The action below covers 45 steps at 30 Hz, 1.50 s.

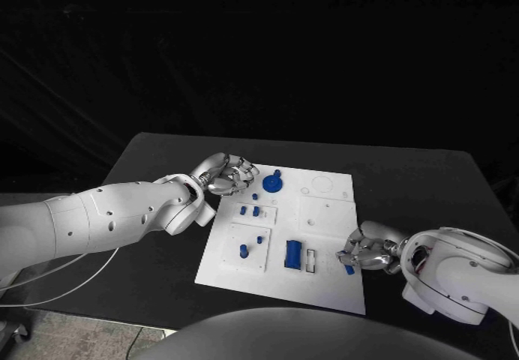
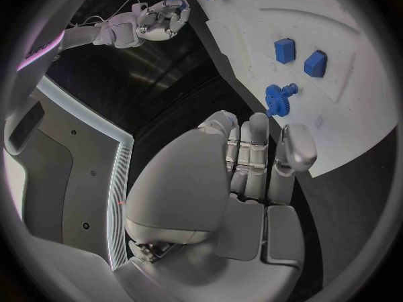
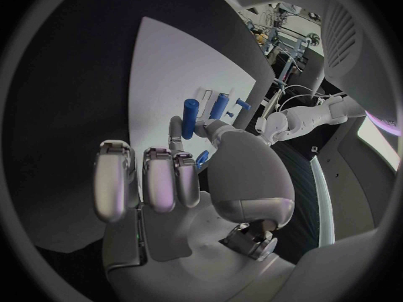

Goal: Assemble the parts on the task board

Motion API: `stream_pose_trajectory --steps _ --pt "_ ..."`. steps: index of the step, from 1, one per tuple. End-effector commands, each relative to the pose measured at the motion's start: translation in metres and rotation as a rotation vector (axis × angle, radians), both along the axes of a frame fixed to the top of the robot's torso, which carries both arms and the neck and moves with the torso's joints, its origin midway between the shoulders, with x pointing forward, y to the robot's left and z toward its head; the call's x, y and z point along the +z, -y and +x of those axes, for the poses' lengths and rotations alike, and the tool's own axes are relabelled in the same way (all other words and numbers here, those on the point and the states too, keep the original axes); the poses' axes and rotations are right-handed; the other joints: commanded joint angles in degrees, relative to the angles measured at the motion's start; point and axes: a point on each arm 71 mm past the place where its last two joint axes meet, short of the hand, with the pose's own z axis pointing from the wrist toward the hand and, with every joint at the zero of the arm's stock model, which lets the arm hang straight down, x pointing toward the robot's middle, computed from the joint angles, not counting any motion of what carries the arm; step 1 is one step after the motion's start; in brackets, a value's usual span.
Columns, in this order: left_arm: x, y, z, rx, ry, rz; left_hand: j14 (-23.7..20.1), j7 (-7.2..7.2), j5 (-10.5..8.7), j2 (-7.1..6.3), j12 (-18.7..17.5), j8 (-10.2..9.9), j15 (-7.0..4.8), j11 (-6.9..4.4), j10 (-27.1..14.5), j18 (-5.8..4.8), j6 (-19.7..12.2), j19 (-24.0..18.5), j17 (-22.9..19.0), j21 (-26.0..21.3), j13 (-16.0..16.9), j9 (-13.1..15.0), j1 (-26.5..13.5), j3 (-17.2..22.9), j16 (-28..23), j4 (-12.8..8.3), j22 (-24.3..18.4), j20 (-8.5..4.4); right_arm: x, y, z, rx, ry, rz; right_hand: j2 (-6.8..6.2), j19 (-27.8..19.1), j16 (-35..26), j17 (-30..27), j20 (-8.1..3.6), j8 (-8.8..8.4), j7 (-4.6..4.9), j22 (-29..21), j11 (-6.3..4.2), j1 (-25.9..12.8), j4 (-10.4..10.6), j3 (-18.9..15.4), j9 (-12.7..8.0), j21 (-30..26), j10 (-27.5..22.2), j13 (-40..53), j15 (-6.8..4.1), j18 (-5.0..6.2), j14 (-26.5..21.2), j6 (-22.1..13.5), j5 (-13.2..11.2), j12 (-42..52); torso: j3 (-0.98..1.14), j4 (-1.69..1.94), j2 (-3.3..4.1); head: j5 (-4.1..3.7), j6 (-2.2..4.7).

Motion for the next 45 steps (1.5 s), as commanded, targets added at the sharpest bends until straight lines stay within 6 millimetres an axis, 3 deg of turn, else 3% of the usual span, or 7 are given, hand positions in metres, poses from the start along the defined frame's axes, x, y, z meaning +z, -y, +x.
stream_pose_trajectory --steps 1,17,29,36,45 --pt "0.000 0.003 0.000 -0.011 -0.002 -0.005 -0.3 0.50 0.31 -0.18 0.4 0.4 0.15 0.32 0.2 0.73 0.0 -0.5 -0.1 -0.3 -0.1 -0.1 0.4 0.1 -0.2 0.0 8.2 -0.09 -0.007 -0.007 -0.003 -0.117 -0.099 0.126 0.13 1.8 -0.6 -0.9 -0.09 -0.45 -1.15 11.3 -0.14 -1.1 0.5 -0.2 0.4 -0.7 5.8 15.1 0.05 -0.28 2.9 0.9 -2.0 0.2 0.03 -0.02 0.02 -0.06 -0.01" --pt "0.000 0.002 -0.001 -0.012 -0.004 -0.005 -0.3 0.50 0.31 -0.18 0.4 0.4 0.15 0.32 0.2 0.73 0.0 -0.5 -0.1 -0.3 -0.1 -0.1 0.4 0.1 -0.2 0.0 8.2 -0.09 -0.021 -0.028 0.000 -0.252 -0.059 0.268 0.80 0.5 -2.4 -3.5 0.01 -1.26 -0.71 10.1 0.26 -2.4 1.0 -0.5 1.9 -4.4 5.8 15.1 -0.01 0.52 2.3 -0.4 -4.5 0.2 0.04 -0.02 0.03 -0.18 -0.01" --pt "0.000 0.002 -0.001 -0.012 -0.006 -0.004 -0.3 0.50 0.31 -0.18 0.4 0.4 0.15 0.32 0.2 0.73 0.0 -0.5 -0.1 -0.3 -0.1 -0.1 0.4 0.1 -0.2 0.0 8.2 -0.09 -0.035 -0.032 -0.001 -0.235 -0.059 0.233 0.52 0.1 -3.1 -4.4 -0.01 -1.84 -0.58 9.7 0.28 -2.6 0.8 -1.0 2.6 -5.6 5.8 15.1 0.03 0.72 2.2 -1.2 -7.1 0.2 0.03 0.00 0.03 0.03 -0.01" --pt "0.000 0.002 -0.001 -0.011 -0.007 -0.004 -0.3 0.50 0.31 -0.18 0.4 0.4 0.15 0.32 0.2 0.73 0.0 -0.5 -0.1 -0.3 -0.1 -0.1 0.4 0.1 -0.2 0.0 8.2 -0.09 -0.043 -0.032 -0.006 -0.209 -0.077 0.198 0.44 0.0 -3.6 -4.9 0.20 -2.40 -0.53 9.5 0.27 -2.9 0.7 -1.6 2.8 -6.4 5.8 15.1 0.29 0.81 2.1 -1.5 -9.8 0.2 0.05 -0.04 0.02 0.15 -0.01" --pt "0.000 0.002 -0.001 -0.012 -0.007 -0.004 -0.3 0.50 0.31 -0.18 0.4 0.4 0.15 0.32 0.2 0.73 0.0 -0.5 -0.1 -0.3 -0.1 -0.1 0.4 0.1 -0.2 0.0 8.2 -0.09 -0.045 -0.034 -0.009 -0.194 -0.087 0.189 0.60 -0.1 -3.9 -5.3 0.30 -2.70 -0.45 9.3 0.34 -3.8 1.3 -2.1 2.9 -6.8 5.8 15.1 0.38 0.88 2.1 -1.4 -11.0 0.2 0.05 -0.03 0.02 0.04 -0.01"
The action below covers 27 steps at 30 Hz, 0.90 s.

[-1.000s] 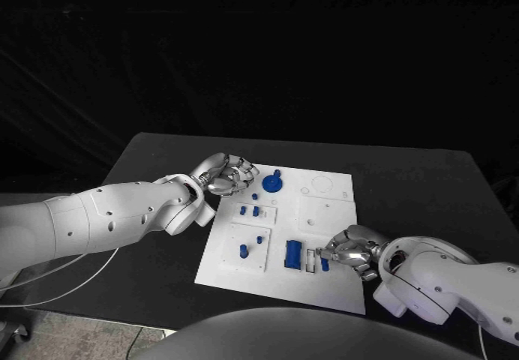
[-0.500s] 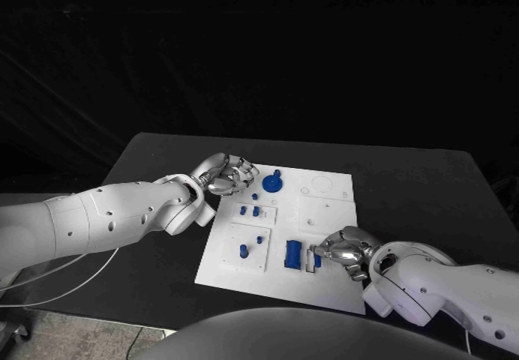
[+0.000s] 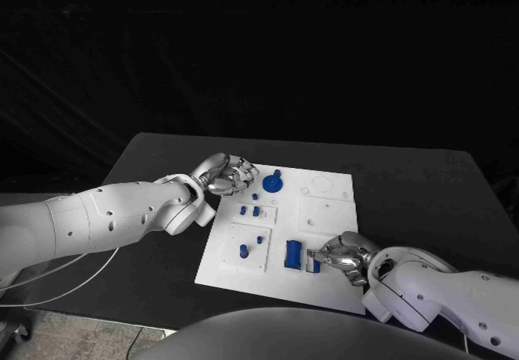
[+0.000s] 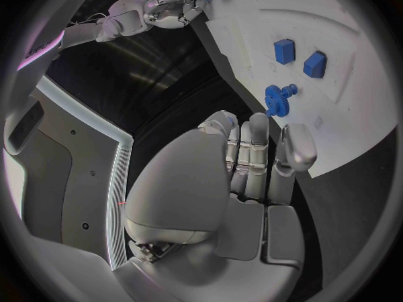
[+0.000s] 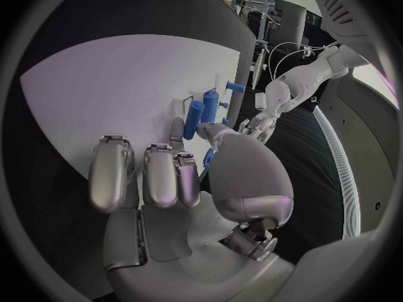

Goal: Assemble the parts on the task board

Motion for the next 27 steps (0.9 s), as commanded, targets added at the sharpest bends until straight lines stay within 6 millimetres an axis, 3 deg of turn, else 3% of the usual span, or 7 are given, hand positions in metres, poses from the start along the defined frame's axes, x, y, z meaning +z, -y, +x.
stream_pose_trajectory --steps 1,7,23,27 --pt "0.0003 0.0027 -0.0005 -0.014 -0.003 -0.006 -0.3 0.50 0.31 -0.18 0.4 0.4 0.15 0.33 0.2 0.73 0.0 -0.5 -0.1 -0.3 -0.1 -0.1 0.4 0.1 -0.2 0.0 8.2 -0.08 -0.0010 -0.0023 -0.0012 0.035 0.000 -0.017 0.11 -0.1 -0.5 -0.3 0.31 -0.45 -0.05 9.3 0.35 -0.7 0.2 -0.5 0.0 -0.6 5.8 15.1 0.39 0.91 2.0 -0.3 -0.7 0.2 0.00 0.03 0.01 -0.03 -0.01" --pt "0.0003 0.0025 -0.0006 -0.013 -0.004 -0.006 -0.3 0.55 0.33 -0.12 0.4 0.4 0.16 0.33 0.2 0.74 0.0 -0.5 -0.2 -0.3 -0.2 -0.1 0.5 0.1 -0.2 0.0 8.2 -0.06 -0.0021 -0.0034 -0.0011 0.045 -0.006 -0.021 0.32 -0.1 -0.8 -0.7 0.44 -0.98 0.03 9.2 0.42 -1.8 1.0 -1.5 0.2 -1.1 5.8 15.1 0.51 0.98 2.0 -0.2 -5.1 0.2 -0.01 0.05 0.00 0.02 -0.01" --pt "0.0001 0.0028 -0.0005 -0.015 -0.005 -0.006 -0.3 0.56 0.34 -0.11 0.4 0.5 0.16 0.32 0.2 0.74 0.0 -0.5 -0.2 -0.4 -0.2 -0.1 0.5 0.2 -0.2 0.0 8.2 -0.06 -0.0024 -0.0050 -0.0006 0.063 0.000 -0.014 0.65 -0.1 -1.3 -1.0 0.55 -1.75 0.10 9.0 0.49 -2.5 1.5 -3.2 0.6 -1.8 5.8 15.1 0.61 1.06 2.1 0.2 -11.3 0.2 0.00 0.00 0.01 0.20 -0.01" --pt "0.0001 0.0028 -0.0005 -0.015 -0.006 -0.006 -0.3 0.56 0.34 -0.11 0.4 0.5 0.16 0.32 0.2 0.74 0.0 -0.5 -0.2 -0.4 -0.2 -0.1 0.5 0.2 -0.2 0.0 8.2 -0.06 -0.0010 -0.0058 -0.0001 0.072 0.022 -0.012 0.02 0.0 -1.2 -0.8 0.56 -1.50 -0.03 9.1 0.40 -3.3 1.9 -4.7 1.1 -1.9 5.8 15.1 0.60 1.04 2.1 0.6 -15.9 0.2 0.00 0.02 0.03 0.18 -0.01"
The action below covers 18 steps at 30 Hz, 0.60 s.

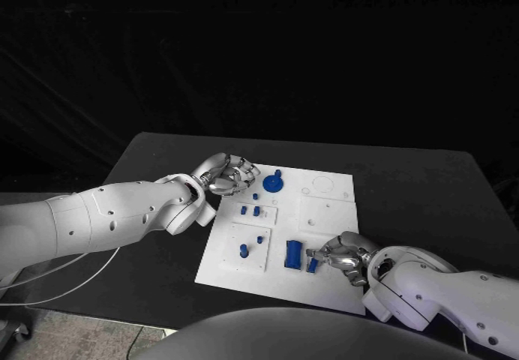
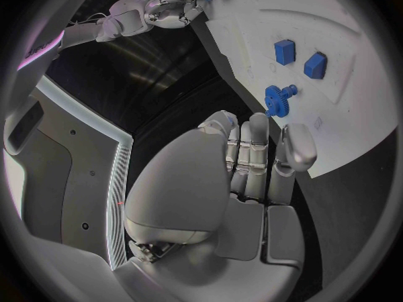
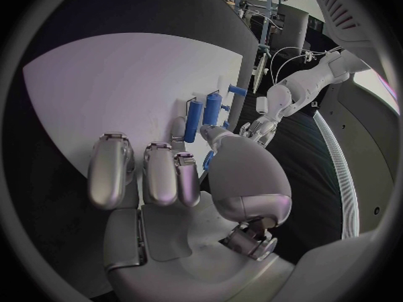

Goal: Assemble the parts on the task board

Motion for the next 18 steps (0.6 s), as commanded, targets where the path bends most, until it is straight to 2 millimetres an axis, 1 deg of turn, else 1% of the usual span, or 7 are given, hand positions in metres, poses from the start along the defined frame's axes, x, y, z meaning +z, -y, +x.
stream_pose_trajectory --steps 1,4,7,8,11,13,18 --pt "0.0002 0.0025 -0.0005 -0.015 -0.005 -0.006 -0.3 0.56 0.34 -0.11 0.4 0.2 0.16 0.32 0.2 0.74 0.0 -0.5 -0.1 -0.4 -0.1 -0.1 0.5 0.2 -0.2 0.0 8.2 -0.06 0.0008 -0.0045 -0.0019 0.046 0.022 0.007 -0.16 0.3 -0.1 0.3 0.33 0.03 -0.01 9.1 0.15 -1.0 0.3 -1.1 0.4 -0.2 6.0 15.1 0.36 1.04 2.4 0.6 -3.0 0.2 0.01 0.01 0.02 0.02 -0.01" --pt "0.0001 0.0024 -0.0005 -0.015 -0.005 -0.006 -0.3 0.56 0.34 -0.11 0.4 0.2 0.16 0.32 0.2 0.74 0.0 -0.5 -0.1 -0.4 -0.1 -0.1 0.5 0.2 -0.2 0.0 8.2 -0.06 0.0019 -0.0049 -0.0014 0.048 0.038 0.012 -0.24 0.5 0.1 0.9 0.25 0.37 -0.16 9.3 0.04 -1.9 1.1 -2.3 0.9 0.1 6.0 15.1 0.25 0.97 2.5 0.8 -5.8 0.2 0.01 -0.01 -0.01 0.06 -0.01" --pt "0.0000 0.0024 -0.0004 -0.015 -0.006 -0.006 -0.3 0.56 0.34 -0.11 0.4 0.2 0.16 0.32 0.2 0.74 0.0 -0.5 -0.1 -0.4 -0.1 -0.1 0.5 0.2 -0.2 0.0 8.2 -0.06 0.0032 -0.0051 -0.0009 0.047 0.057 0.019 0.24 0.7 0.7 1.8 0.12 0.91 -0.34 9.5 -0.09 -3.2 1.7 -3.4 1.7 0.7 6.0 15.1 0.12 0.85 2.7 1.1 -8.7 0.2 -0.01 0.02 -0.01 0.10 -0.01" --pt "0.0000 0.0024 -0.0004 -0.015 -0.006 -0.005 -0.3 0.56 0.34 -0.11 0.4 0.2 0.16 0.32 0.2 0.74 0.0 -0.5 -0.1 -0.4 -0.1 -0.1 0.5 0.2 -0.2 0.0 8.2 -0.06 0.0036 -0.0051 -0.0007 0.046 0.063 0.020 0.42 0.8 0.9 2.1 0.09 1.13 -0.38 9.6 -0.14 -3.5 1.7 -3.7 1.9 0.9 6.0 15.1 0.07 0.80 2.8 1.2 -9.3 0.2 0.00 0.02 0.00 0.13 -0.01" --pt "-0.0001 0.0024 -0.0003 -0.015 -0.007 -0.005 -0.4 0.59 0.40 -0.07 0.4 0.2 0.16 0.31 0.2 0.75 0.0 -0.5 -0.1 -0.3 -0.1 -0.1 0.6 0.2 -0.2 0.0 8.2 -0.05 0.0050 -0.0048 0.0000 0.040 0.082 0.027 1.33 1.3 1.9 3.7 -0.11 2.76 -0.69 10.1 -0.40 -4.9 1.7 -4.6 3.9 2.0 6.0 15.1 -0.13 0.58 3.1 1.2 -10.0 0.2 0.00 0.01 0.00 0.16 -0.01" --pt "-0.0001 0.0024 -0.0003 -0.015 -0.007 -0.005 -0.4 0.59 0.40 -0.07 0.4 0.2 0.16 0.31 0.2 0.75 0.0 -0.5 -0.1 -0.3 -0.1 -0.1 0.6 0.2 -0.2 0.0 8.2 -0.05 0.0056 -0.0044 0.0002 0.036 0.090 0.030 1.99 1.4 2.4 4.4 -0.24 4.41 -0.93 10.3 -0.63 -5.8 1.8 -5.3 5.9 2.5 6.0 15.1 -0.31 0.47 3.2 0.7 -10.0 0.2 -0.01 0.01 0.01 0.17 -0.01" --pt "-0.0002 0.0025 -0.0002 -0.016 -0.007 -0.005 -0.4 0.59 0.40 -0.07 0.4 0.2 0.16 0.31 0.2 0.75 0.0 -0.5 -0.1 -0.3 -0.1 -0.1 0.6 0.2 -0.2 0.0 8.2 -0.05 0.0069 -0.0030 0.0007 0.025 0.106 0.036 3.11 1.7 3.1 5.4 -0.49 7.19 -1.37 10.6 -0.98 -7.1 1.9 -6.1 9.7 3.3 6.0 15.1 -0.53 0.32 3.4 -0.2 -9.8 0.2 0.00 0.04 0.01 0.29 -0.01"
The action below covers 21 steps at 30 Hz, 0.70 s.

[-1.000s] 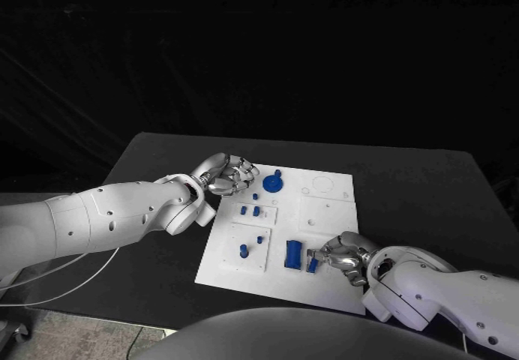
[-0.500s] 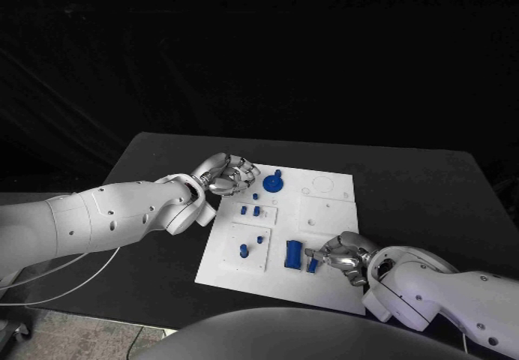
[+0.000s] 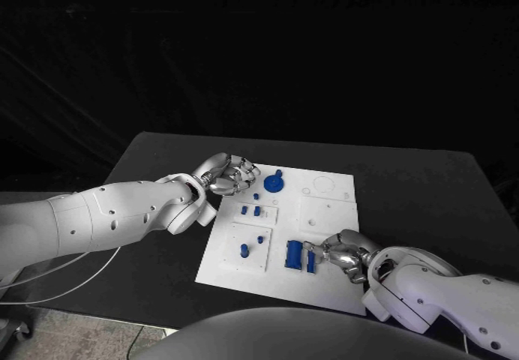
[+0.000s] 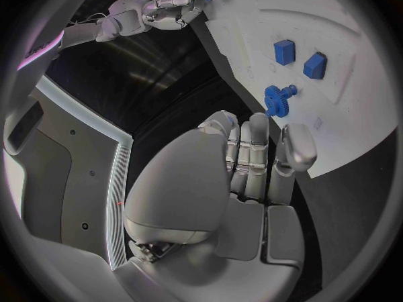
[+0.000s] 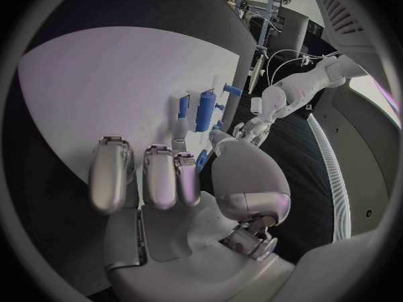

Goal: Assemble the parts on the task board

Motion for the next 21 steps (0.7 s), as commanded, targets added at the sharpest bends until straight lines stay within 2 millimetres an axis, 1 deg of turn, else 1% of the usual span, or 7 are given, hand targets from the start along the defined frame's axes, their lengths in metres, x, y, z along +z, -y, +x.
stream_pose_trajectory --steps 1,7,15,17,18,19,21 --pt "0.000 0.003 0.000 -0.016 -0.006 -0.006 -0.4 0.36 0.18 -0.07 0.2 0.2 0.16 0.31 0.2 0.74 -0.2 -0.5 -0.1 -0.3 -0.1 -0.1 0.6 0.2 -0.2 0.0 8.2 -0.05 0.003 -0.001 0.001 0.004 0.048 0.018 0.32 1.7 0.6 0.6 -0.38 0.99 -0.16 10.7 -0.59 -0.8 0.0 -0.5 1.4 0.7 6.0 15.1 -0.55 0.28 3.4 -0.5 0.0 0.2 0.01 0.03 0.01 0.10 -0.01" --pt "0.000 0.002 0.000 -0.016 -0.005 -0.006 -0.4 0.36 0.18 -0.07 0.2 0.2 0.16 0.31 0.2 0.74 -0.2 -0.5 -0.1 -0.3 -0.1 -0.1 0.6 0.2 -0.2 0.0 8.2 -0.05 0.005 0.001 0.001 -0.014 0.067 0.033 1.84 1.9 1.1 1.4 -0.59 2.73 -0.45 10.9 -0.88 -2.2 0.1 -0.8 4.1 1.5 6.0 15.1 -0.75 0.13 3.5 -1.3 1.1 0.2 0.01 0.00 -0.01 0.21 -0.01" --pt "0.001 0.002 -0.001 -0.015 0.007 -0.009 -0.4 0.39 0.20 -0.06 0.2 0.3 0.15 0.31 0.2 0.73 -0.2 -0.5 -0.1 -0.3 -0.1 -0.1 0.6 0.2 -0.2 0.0 8.2 -0.05 0.017 0.011 0.002 -0.044 0.110 0.087 3.11 2.4 1.9 2.5 -0.80 3.60 -0.72 11.3 -1.14 -2.9 0.1 -0.7 5.4 2.9 6.0 15.1 -0.97 -0.15 3.8 -1.4 1.7 0.2 -0.01 -0.01 -0.03 0.40 -0.01" --pt "0.002 0.002 -0.001 -0.014 0.014 -0.011 -0.4 0.40 0.21 -0.06 0.2 0.3 0.15 0.31 0.2 0.72 -0.2 -0.5 -0.1 -0.3 -0.1 -0.1 0.6 0.2 -0.2 0.0 8.2 -0.05 0.023 0.015 0.005 -0.051 0.122 0.113 3.21 2.4 1.9 2.4 -0.94 3.87 -0.88 11.3 -1.28 -3.5 0.2 -1.2 5.9 3.0 6.0 15.1 -1.12 -0.15 3.8 -1.3 4.2 0.2 -0.02 0.01 -0.05 0.38 -0.01" --pt "0.002 0.002 -0.001 -0.012 0.022 -0.013 -0.4 0.41 0.21 -0.05 0.2 0.3 0.15 0.30 0.2 0.72 -0.1 -0.4 -0.1 -0.2 -0.1 -0.1 0.6 0.2 -0.2 0.0 8.2 -0.05 0.028 0.019 0.008 -0.060 0.135 0.143 3.02 2.3 1.7 2.1 -1.09 3.97 -1.02 11.2 -1.39 -3.9 0.1 -2.1 6.2 2.9 6.0 15.1 -1.21 -0.12 3.7 -1.2 8.1 0.2 -0.03 0.03 -0.06 0.40 -0.01" --pt "0.003 0.002 -0.001 -0.012 0.027 -0.014 -0.3 0.45 0.20 -0.03 0.2 0.4 0.14 0.28 0.2 0.72 0.0 -0.4 -0.1 -0.2 -0.1 -0.1 0.6 0.2 -0.2 0.0 8.2 -0.05 0.031 0.021 0.010 -0.063 0.142 0.163 3.10 2.2 1.4 1.5 -1.11 3.94 -1.04 11.1 -1.43 -4.1 0.2 -2.5 6.2 2.5 6.0 15.1 -1.24 -0.03 3.5 -1.0 8.7 0.2 -0.05 0.00 -0.09 0.49 -0.01" --pt "0.004 0.002 -0.001 -0.007 0.043 -0.022 -0.3 0.51 -0.22 0.07 0.3 0.6 0.18 0.29 0.2 0.76 0.2 -0.6 -0.2 -0.4 -0.2 -0.1 0.1 0.0 -0.2 0.4 8.2 -0.02 0.038 0.026 0.017 -0.075 0.157 0.230 3.55 -0.1 -3.4 -5.7 -0.92 3.11 -0.92 9.1 -1.28 -3.3 0.1 -3.7 5.6 -4.1 6.0 15.1 -1.03 1.27 1.6 -0.3 9.3 0.2 -0.10 0.01 -0.14 0.54 -0.01"
